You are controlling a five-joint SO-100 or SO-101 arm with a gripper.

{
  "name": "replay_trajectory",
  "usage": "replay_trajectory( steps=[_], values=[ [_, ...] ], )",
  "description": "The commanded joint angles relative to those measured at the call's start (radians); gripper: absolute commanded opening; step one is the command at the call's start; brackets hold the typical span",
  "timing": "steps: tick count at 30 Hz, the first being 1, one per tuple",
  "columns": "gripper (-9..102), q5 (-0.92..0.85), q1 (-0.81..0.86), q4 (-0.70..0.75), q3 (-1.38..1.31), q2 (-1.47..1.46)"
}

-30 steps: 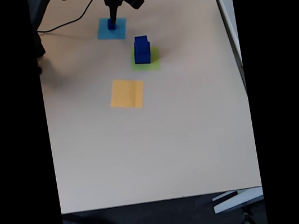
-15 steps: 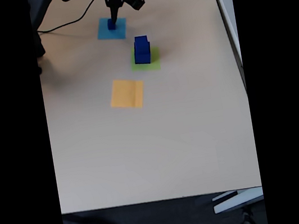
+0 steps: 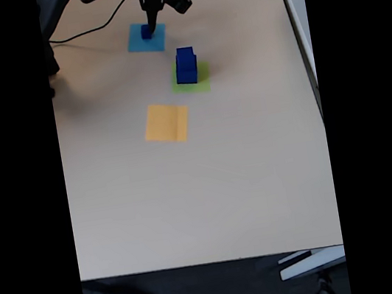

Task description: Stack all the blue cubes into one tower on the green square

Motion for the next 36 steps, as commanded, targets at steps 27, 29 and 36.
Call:
replay_trajectory(
  steps=[27,29,36],
  values=[
    [21,-0.044,0.041,0.012,0.140,0.202],
    [21,-0.044,0.043,0.012,0.138,0.198],
    [21,-0.044,0.044,0.012,0.124,0.186]
  ],
)
